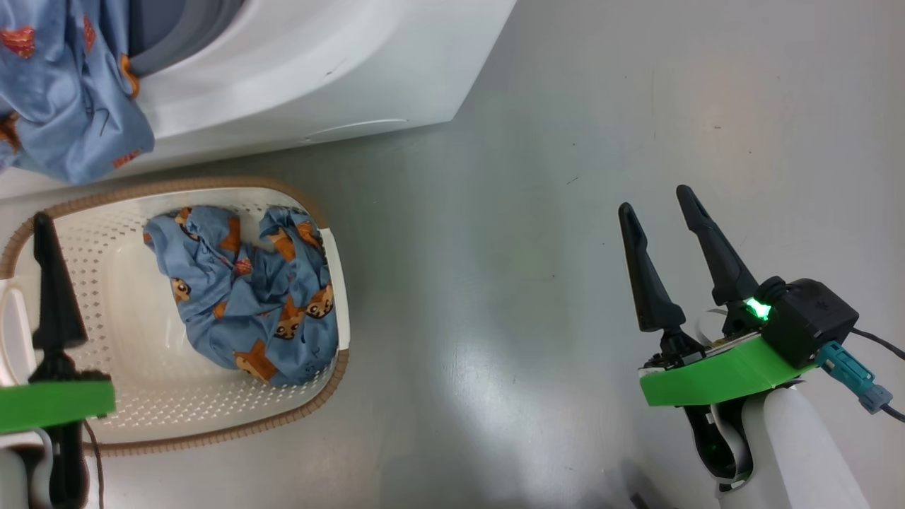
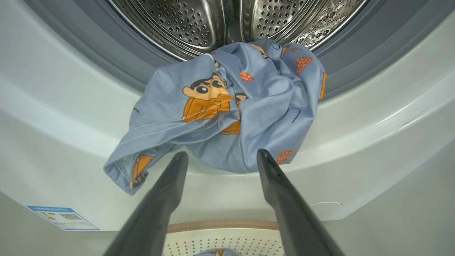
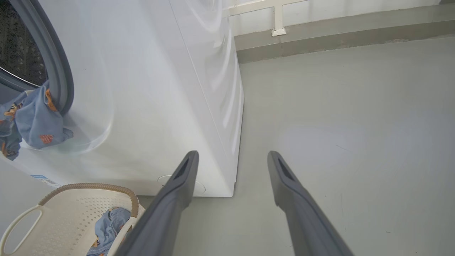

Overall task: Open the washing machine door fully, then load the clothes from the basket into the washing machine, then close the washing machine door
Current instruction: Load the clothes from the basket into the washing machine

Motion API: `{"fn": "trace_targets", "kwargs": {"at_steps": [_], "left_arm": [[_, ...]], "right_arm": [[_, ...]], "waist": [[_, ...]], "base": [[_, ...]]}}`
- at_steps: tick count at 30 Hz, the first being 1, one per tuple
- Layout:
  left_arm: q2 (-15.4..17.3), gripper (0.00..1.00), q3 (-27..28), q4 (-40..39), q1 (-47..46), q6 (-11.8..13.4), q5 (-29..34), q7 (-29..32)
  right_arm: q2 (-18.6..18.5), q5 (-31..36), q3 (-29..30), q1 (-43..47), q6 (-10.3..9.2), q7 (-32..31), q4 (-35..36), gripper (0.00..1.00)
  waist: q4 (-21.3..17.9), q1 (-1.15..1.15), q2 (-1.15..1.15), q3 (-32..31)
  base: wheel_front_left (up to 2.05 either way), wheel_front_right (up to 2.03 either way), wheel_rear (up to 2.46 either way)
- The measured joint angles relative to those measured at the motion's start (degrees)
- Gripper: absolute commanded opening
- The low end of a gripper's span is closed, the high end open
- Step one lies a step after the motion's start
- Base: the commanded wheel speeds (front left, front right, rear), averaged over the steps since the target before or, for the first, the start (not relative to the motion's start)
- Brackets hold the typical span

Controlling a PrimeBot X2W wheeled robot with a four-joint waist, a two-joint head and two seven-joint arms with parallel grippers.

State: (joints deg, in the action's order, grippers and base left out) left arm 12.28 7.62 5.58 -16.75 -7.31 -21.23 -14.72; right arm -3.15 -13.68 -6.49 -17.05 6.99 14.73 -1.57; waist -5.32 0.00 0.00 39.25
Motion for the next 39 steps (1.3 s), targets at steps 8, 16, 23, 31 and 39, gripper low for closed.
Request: {"fn": "trace_targets", "kwargs": {"at_steps": [8,16,23,31,39], "left_arm": [[-1.6,1.00,1.0,0.5,2.7,0.0,0.6,0.0],[-1.9,1.00,1.5,1.7,2.8,0.0,0.9,0.0],[-1.7,1.00,1.3,3.0,2.3,0.0,1.1,0.0],[-0.7,1.00,0.3,3.2,-1.8,0.0,2.2,0.0],[0.8,1.00,-0.8,5.5,-5.1,0.0,3.1,0.0]], "right_arm": [[0.0,0.0,-0.1,0.0,0.00,0.0,-0.1,1.00],[0.0,0.0,-0.1,0.0,0.00,0.0,-0.3,1.00],[0.0,0.0,-0.1,0.0,0.00,0.0,-0.4,1.00],[0.0,0.0,-0.2,0.0,0.00,0.0,-0.4,1.00],[0.0,-0.1,-0.5,0.0,0.00,0.0,-0.6,1.00]], "waist": [[0.0,0.00,0.00,-0.2],[0.1,0.00,0.00,-0.4],[0.0,0.00,0.00,-0.6],[-0.4,0.00,0.00,-0.9],[-1.4,0.00,0.00,-1.2]], "base": [[0.00,0.00,0.00],[0.00,0.00,0.00],[0.00,0.00,0.00],[0.00,0.00,0.00],[0.00,0.00,0.00]]}}
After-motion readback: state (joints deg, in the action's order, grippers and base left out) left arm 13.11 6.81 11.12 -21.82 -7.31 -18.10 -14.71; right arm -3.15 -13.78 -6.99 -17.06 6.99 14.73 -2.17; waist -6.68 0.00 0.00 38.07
